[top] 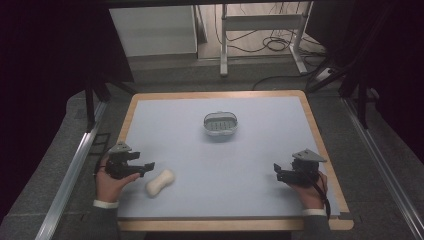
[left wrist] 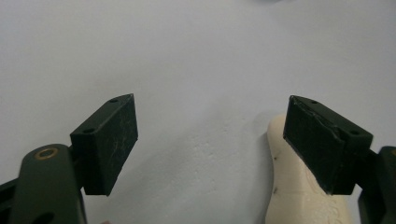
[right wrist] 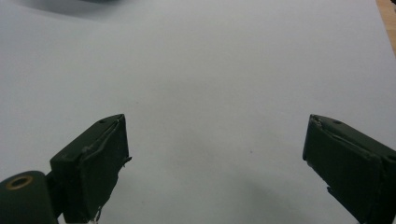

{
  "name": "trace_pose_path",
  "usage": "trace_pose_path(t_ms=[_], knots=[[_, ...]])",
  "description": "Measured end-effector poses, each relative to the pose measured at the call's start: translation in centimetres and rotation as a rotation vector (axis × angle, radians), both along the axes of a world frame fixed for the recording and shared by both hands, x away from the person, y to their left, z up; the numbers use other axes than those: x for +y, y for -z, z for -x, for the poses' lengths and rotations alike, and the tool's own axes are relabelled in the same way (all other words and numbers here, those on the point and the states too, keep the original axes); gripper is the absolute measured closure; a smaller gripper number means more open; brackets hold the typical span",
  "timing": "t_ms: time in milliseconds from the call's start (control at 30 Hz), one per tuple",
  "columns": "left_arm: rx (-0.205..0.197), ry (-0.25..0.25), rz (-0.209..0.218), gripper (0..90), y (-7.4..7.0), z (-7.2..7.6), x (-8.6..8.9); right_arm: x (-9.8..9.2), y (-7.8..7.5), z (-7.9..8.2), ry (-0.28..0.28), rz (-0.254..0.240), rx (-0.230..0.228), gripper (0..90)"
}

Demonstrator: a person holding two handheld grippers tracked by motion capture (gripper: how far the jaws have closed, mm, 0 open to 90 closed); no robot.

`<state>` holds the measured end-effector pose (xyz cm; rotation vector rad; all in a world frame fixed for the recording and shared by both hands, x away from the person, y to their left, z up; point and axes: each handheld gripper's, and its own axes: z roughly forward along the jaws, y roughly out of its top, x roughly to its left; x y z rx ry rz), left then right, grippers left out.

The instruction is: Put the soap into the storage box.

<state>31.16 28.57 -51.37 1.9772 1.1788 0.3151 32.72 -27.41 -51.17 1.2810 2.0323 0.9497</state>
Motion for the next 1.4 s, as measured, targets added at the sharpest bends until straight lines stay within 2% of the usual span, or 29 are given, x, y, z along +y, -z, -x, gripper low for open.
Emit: trace_pose_path(t_ms=[233,467,733,867,967,1033,1067,1133,1200,1400], knots=[[0.001,0.001,-0.005,18.2,0.0,0.0,0.0,-0.3,0.4,0.0,0.007,0.014,0.010,6.7],[-0.003,-0.010,0.006,18.2,0.0,0.2,0.3,0.0,0.1,0.3,-0.006,0.030,-0.012,6.9],[-0.009,-0.016,-0.019,18.2,-0.3,0.1,0.0,-0.1,0.4,0.1,-0.007,0.006,0.001,7.0],[0.007,-0.023,-0.035,19.3,-0.3,-0.1,-0.2,0.0,0.4,0.1,-0.028,-0.008,-0.002,7.2],[0.009,-0.028,-0.023,21.2,-0.3,-0.1,-0.2,0.1,0.4,0.1,-0.040,-0.008,-0.007,7.6],[0.019,-0.029,-0.024,21.9,-0.3,0.0,-0.1,0.0,0.2,0.1,-0.044,-0.019,-0.006,7.9],[0.035,-0.031,-0.027,22.0,-0.5,0.1,-0.2,-0.2,0.2,0.0,-0.048,-0.042,-0.008,8.1],[0.041,-0.029,-0.035,22.1,-0.6,0.1,-0.1,-0.2,0.1,0.0,-0.043,-0.039,-0.010,8.1],[0.063,-0.020,-0.047,22.1,-1.2,0.2,-0.2,-0.3,0.0,0.1,-0.043,-0.041,-0.013,8.2],[0.092,0.010,-0.061,20.1,-2.4,0.4,-0.5,-0.6,-0.2,0.3,-0.027,-0.041,-0.022,8.5]])
